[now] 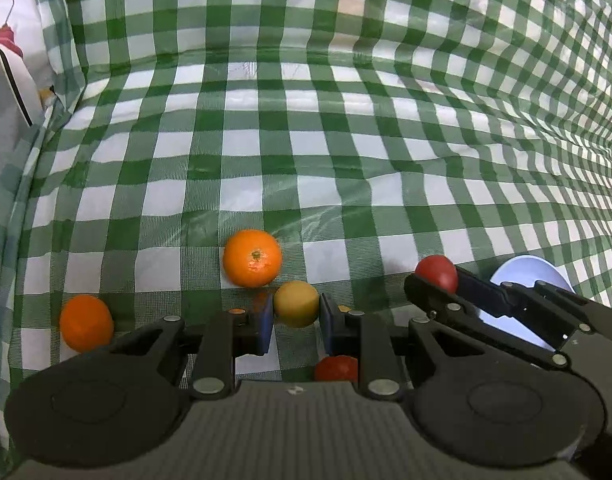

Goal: Organize fruits
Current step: 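Lift the red tomato toward the plate with the right gripper while the left holds the yellow fruit, then open the right gripper over the plate dropping the tomato while the left releases its yellow fruit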

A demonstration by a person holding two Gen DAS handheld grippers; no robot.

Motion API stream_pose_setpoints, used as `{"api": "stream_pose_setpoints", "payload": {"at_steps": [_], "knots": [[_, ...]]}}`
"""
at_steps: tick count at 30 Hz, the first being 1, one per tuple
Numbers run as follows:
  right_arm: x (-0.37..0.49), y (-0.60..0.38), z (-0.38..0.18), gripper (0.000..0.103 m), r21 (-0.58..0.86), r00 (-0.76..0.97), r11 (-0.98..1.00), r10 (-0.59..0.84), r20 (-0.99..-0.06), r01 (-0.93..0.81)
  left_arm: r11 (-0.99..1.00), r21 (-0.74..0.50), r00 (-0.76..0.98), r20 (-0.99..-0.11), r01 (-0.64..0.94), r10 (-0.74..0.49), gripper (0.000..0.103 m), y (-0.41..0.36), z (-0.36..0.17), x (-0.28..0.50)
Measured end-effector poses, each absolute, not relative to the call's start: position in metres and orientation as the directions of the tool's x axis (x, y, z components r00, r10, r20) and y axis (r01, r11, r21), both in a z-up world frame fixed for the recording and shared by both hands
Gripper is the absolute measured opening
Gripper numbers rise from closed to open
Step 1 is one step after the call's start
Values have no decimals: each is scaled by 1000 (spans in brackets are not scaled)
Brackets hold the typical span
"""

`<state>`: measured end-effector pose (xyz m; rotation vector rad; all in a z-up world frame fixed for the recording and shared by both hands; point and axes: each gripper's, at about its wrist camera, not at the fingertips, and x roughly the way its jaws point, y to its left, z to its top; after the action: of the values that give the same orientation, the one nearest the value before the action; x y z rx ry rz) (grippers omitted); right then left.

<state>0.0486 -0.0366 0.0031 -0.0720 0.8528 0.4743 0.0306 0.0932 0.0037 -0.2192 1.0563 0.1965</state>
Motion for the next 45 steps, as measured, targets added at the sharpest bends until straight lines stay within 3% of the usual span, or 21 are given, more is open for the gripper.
{"api": "stream_pose_setpoints", "payload": {"at_steps": [12,33,39,45], "knots": [[34,-74,42,30,109,617,907,360,-700,-406,969,-59,511,-856,-238,73,26,79,22,20],[38,-138,57,30,56,679,945,273,-682,-323,972,-54,527,-847,-228,76,26,74,25,18],[44,-168,60,30,58,700,967,222,-678,-250,979,-107,566,-824,-172,10,26,56,29,17],[43,-185,55,30,55,696,972,204,-689,-230,990,-138,577,-809,-2,-111,26,10,32,12]]}}
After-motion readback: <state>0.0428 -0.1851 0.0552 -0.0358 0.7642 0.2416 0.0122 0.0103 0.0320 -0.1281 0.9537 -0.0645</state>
